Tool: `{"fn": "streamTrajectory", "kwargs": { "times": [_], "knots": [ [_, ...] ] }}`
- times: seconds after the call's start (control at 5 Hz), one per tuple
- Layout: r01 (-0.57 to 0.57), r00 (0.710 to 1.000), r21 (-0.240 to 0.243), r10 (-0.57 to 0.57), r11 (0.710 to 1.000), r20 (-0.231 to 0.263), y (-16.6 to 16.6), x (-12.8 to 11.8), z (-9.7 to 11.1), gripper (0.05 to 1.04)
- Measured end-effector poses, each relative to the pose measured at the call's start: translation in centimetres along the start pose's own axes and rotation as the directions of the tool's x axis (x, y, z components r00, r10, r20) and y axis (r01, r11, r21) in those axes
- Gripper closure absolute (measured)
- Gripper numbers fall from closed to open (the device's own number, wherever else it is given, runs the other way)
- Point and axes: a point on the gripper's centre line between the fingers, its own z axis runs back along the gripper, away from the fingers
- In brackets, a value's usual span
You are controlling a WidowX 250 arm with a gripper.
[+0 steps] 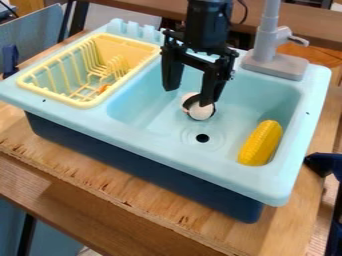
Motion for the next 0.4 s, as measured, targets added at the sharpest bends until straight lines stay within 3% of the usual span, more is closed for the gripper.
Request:
{"fn": "streamTrajectory", "kwargs": {
  "times": [0.4],
  "knots": [
    [-0.002,1.0,0.0,0.002,1.0,0.0,-0.1,0.01,0.0,0.084]
  ]
}}
